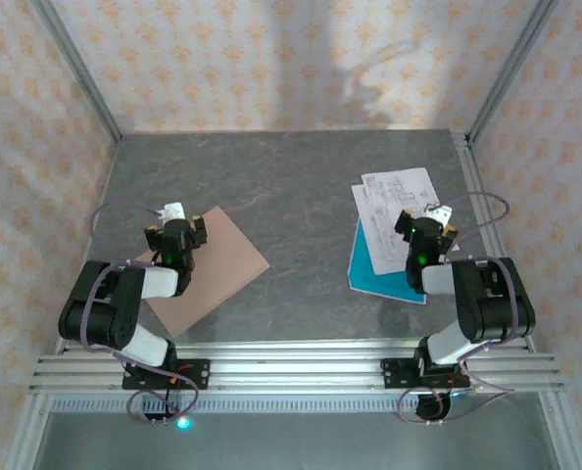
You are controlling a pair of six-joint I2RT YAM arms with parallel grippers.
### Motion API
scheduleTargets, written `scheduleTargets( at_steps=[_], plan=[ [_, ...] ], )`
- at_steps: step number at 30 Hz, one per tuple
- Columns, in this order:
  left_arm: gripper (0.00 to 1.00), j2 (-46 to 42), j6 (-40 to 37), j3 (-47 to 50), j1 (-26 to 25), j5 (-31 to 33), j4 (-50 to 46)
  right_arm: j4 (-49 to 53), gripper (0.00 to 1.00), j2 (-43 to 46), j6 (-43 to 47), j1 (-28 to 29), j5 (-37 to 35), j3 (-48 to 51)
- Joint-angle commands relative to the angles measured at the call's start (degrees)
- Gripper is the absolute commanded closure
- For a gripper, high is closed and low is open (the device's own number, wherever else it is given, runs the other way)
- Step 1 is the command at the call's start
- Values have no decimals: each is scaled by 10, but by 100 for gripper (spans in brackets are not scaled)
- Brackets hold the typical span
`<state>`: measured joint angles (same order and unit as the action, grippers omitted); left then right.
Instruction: Put the files into the folder
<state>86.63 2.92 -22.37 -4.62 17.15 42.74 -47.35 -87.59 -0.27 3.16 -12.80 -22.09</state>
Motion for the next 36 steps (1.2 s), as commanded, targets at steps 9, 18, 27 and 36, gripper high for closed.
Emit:
scheduleTargets(
  at_steps=[9, 18, 27, 36],
  plan=[
    [0, -11, -5, -9, -3, 22, 16, -3, 1, 5, 3, -3, -2, -3],
    [0, -11, -5, -10, -3, 21, 16, -3, 1, 4, 3, -3, -3, -3],
    [0, -11, -5, -9, -3, 21, 16, -3, 1, 4, 3, -3, -3, -3],
    [0, -12, -6, -9, -2, 21, 20, -12, 1, 14, 4, -3, -8, 0]
  ],
)
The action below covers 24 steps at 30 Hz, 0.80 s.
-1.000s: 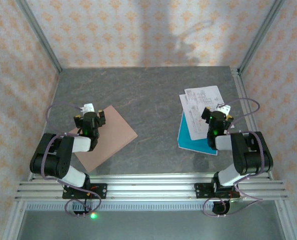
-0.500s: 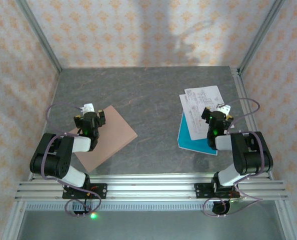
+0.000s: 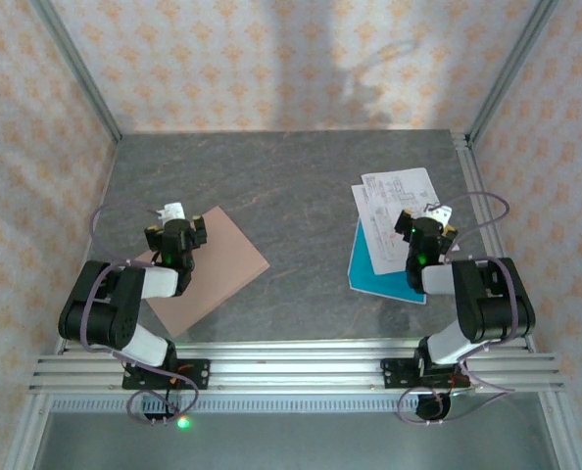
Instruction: Put the files into the folder
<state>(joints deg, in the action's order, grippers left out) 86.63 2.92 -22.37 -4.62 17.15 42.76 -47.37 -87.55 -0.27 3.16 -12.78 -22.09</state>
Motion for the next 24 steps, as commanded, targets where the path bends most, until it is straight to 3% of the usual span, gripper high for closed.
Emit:
scheduleTargets(
  at_steps=[1, 3, 5, 6, 7, 8, 9, 11, 12, 14, 16, 17, 19, 24],
  plan=[
    [0, -29, -15, -12, -4, 10, 2, 4, 1, 41, 13, 1, 0, 1],
    [0, -111, -42, -40, -28, 27, -105, 144, 1, 144, 20, 39, -84, -35],
    [0, -201, -27, -60, -52, 23, -175, 268, 1, 242, -40, 43, -58, -87],
    [0, -249, 34, -87, -55, 23, -250, 343, 1, 283, -128, 42, -48, -121],
    [0, -284, 141, -147, -53, 15, -411, 454, 0, 312, -267, 41, -50, -161],
    [0, -299, 237, -203, -52, 9, -547, 564, 1, 329, -350, 36, -10, -199],
    [0, -303, 304, -238, -50, -16, -614, 614, 0, 337, -419, 35, 37, -219],
    [0, -273, 337, -243, -16, -192, -603, 543, 1, 327, -416, 38, 220, -211],
    [1, -235, 358, -277, -5, -230, -670, 579, 1, 308, -424, 64, 252, -238],
    [19, -166, 359, -327, -22, -234, -782, 720, 1, 265, -410, 174, 165, -318],
    [36, -129, 367, -327, -53, -228, -841, 800, 11, 221, -390, 302, 84, -375],
    [40, -120, 370, -317, -62, -231, -850, 812, 15, 205, -393, 338, 73, -385],
    [43, -100, 372, -299, -79, -232, -866, 823, 23, 165, -414, 400, 81, -393],
    [45, -43, 384, -268, -98, -243, -838, 790, 26, 103, -456, 491, 96, -381]
  ],
)
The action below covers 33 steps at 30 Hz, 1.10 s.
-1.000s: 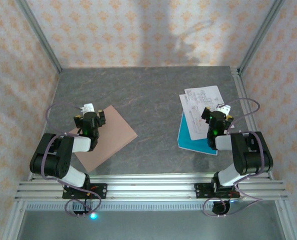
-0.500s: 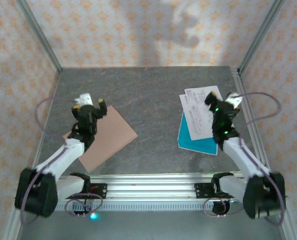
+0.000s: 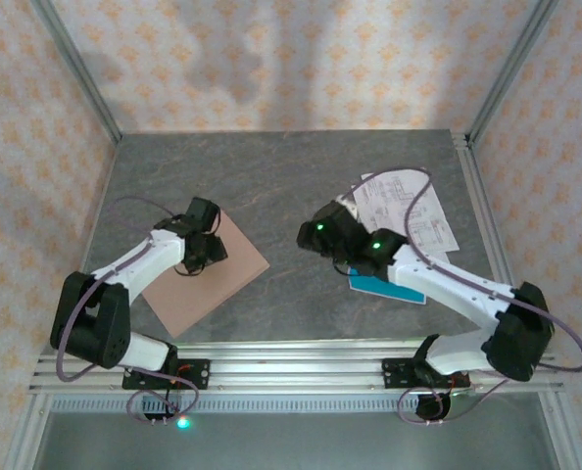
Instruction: Put the files into the folder
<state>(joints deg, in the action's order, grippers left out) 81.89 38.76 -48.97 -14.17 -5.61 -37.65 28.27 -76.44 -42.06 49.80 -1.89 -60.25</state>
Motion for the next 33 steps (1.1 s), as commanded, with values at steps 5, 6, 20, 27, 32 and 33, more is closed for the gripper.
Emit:
scheduleTargets(
  at_steps=[5, 6, 20, 27, 32, 33],
  plan=[
    [51, 95, 56, -4, -24, -43, 33, 27, 28, -38, -59, 51, 1, 3],
    [51, 114, 66, -10, -32, -54, 50, 25, 28, -37, -61, 52, 3, 7],
    [50, 343, 306, -203, -150, -151, 293, 52, 24, 51, -71, 4, -23, 77],
    [33, 248, 317, -220, -177, -111, 246, 7, 24, 48, -48, -120, 99, 98],
    [26, 117, 265, -180, -173, -48, 128, -27, 24, -28, -49, -165, 164, 51],
    [26, 91, 256, -163, -169, -38, 107, -27, 24, -54, -53, -168, 174, 32]
  ],
)
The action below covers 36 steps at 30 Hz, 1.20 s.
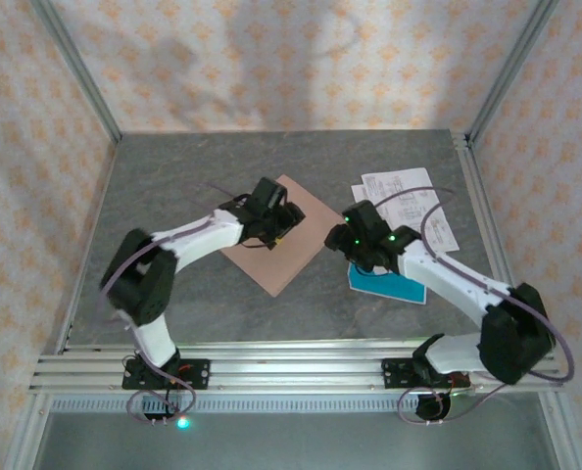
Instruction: Put the files into the folder
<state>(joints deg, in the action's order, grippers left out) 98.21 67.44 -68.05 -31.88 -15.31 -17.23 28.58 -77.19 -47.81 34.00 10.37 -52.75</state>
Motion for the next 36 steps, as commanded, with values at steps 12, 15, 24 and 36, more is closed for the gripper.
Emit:
scheduleTargets(
  at_steps=[12, 15, 24, 36],
  plan=[
    [25, -250, -73, 242, 88, 25, -109, -38, 24, -312, -39, -12, 91, -228],
    [26, -262, -81, 254, 91, 23, -118, -38, 25, -333, -41, -11, 89, -242],
    [26, -268, -82, 274, 92, 23, -113, -53, 24, -322, -52, -1, 76, -211],
    [26, -269, -79, 276, 92, 24, -108, -55, 24, -311, -54, 0, 64, -190]
  ],
)
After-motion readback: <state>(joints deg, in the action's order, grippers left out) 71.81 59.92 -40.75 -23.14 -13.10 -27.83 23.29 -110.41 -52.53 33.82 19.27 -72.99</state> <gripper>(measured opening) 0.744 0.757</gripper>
